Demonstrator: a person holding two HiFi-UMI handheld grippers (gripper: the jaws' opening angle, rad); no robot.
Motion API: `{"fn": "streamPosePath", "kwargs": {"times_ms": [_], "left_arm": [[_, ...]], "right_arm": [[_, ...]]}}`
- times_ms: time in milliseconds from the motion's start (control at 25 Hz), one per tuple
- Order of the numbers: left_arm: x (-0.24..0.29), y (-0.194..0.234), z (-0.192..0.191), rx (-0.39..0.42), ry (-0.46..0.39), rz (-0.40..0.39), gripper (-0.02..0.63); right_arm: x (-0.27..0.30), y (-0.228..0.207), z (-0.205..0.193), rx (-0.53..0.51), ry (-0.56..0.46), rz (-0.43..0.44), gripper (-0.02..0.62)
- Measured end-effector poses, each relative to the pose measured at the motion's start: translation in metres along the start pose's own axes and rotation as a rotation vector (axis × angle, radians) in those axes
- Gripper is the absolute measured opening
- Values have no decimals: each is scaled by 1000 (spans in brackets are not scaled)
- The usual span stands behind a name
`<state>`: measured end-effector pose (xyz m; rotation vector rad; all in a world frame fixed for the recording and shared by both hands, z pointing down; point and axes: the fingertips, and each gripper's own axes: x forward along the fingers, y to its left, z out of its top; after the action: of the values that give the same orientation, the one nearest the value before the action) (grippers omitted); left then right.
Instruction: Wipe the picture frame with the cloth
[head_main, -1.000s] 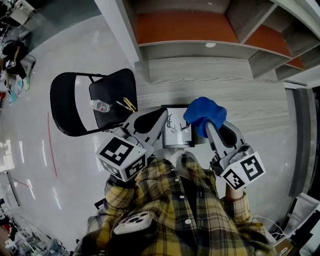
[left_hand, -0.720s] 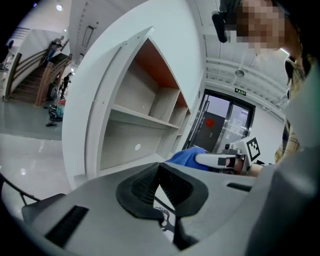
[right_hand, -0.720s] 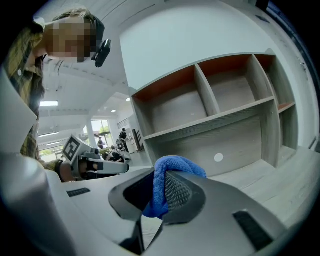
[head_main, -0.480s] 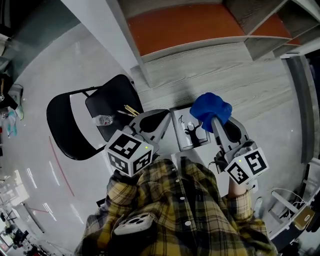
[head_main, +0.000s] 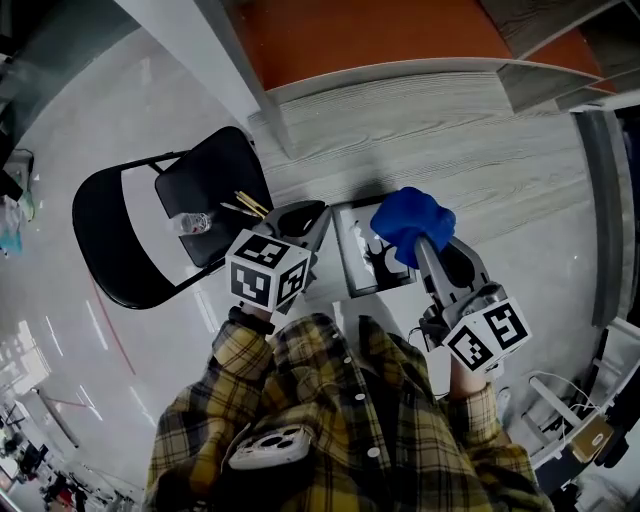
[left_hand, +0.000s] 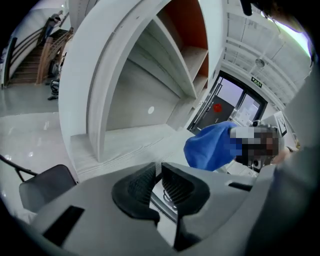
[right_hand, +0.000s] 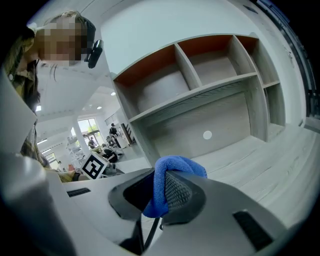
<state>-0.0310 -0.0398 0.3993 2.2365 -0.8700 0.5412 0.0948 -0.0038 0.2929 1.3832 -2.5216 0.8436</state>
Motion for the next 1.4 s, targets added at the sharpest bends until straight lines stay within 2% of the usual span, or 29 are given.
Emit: {"fn": "streamPosePath", "kwargs": {"times_ms": [80,200,400,720,1120,1400], "left_arm": [[12,6,-10,-18,25,3,60],[31,13,-26,-34,67,4,88],[58,23,-45,-16,138,13,133],[84,33,-68,17,222,20,140],[88,32,-75,72,266,45,137],[88,32,-75,65,294,42,131]], "right_arm": [[0,-2,-7,11,9,8,49],[0,-6,-19,30,26,19,49],[0,-12,-32,66,40,28,49],[-3,-19,-46,92,52,23,49],[-2,-26,-54,97,66,10,49],[14,-36,-44,41,70,11,49]]}}
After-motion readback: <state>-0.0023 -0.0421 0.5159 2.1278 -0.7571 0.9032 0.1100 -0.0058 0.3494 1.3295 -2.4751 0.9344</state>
